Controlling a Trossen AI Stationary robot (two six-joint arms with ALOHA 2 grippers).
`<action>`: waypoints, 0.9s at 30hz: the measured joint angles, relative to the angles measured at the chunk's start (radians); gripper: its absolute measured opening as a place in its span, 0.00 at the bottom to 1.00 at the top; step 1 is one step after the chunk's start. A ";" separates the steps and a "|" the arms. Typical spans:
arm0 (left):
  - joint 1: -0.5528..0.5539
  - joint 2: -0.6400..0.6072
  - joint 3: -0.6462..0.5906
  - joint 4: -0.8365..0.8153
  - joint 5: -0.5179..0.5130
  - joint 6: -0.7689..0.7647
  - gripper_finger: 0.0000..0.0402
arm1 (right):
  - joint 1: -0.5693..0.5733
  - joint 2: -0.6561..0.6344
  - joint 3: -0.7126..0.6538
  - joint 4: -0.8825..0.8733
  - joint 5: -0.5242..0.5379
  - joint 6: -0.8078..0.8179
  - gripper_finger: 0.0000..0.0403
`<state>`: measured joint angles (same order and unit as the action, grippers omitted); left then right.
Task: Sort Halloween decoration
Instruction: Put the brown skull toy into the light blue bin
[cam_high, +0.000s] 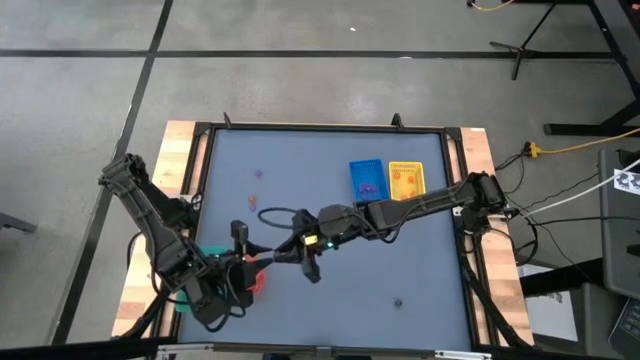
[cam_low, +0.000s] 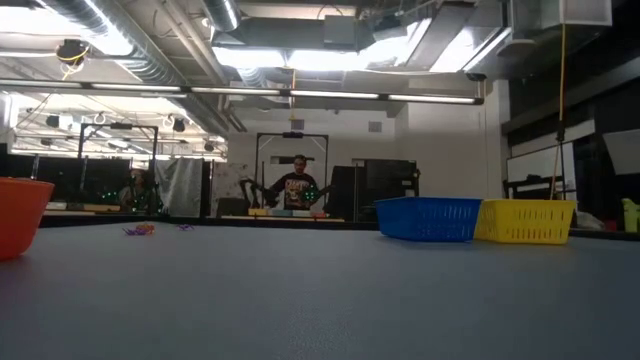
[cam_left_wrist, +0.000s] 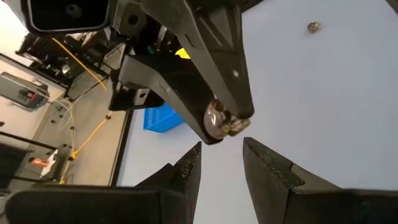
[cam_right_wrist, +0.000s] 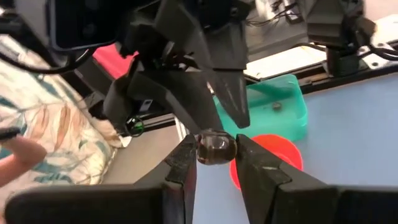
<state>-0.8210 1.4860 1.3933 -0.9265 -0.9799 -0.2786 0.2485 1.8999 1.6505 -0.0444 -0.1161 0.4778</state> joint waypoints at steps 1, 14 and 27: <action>0.002 0.000 0.000 0.001 -0.004 0.000 0.26 | 0.000 0.000 0.000 0.000 0.013 0.011 0.23; 0.011 0.000 0.000 0.026 -0.033 0.000 0.26 | 0.001 0.000 0.000 0.000 0.105 0.016 0.23; 0.047 0.000 0.000 0.033 -0.030 0.000 0.26 | -0.001 0.000 -0.001 0.034 0.109 0.016 0.23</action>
<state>-0.7738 1.4860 1.3930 -0.8937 -1.0100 -0.2783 0.2478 1.8999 1.6493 -0.0100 -0.0074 0.4938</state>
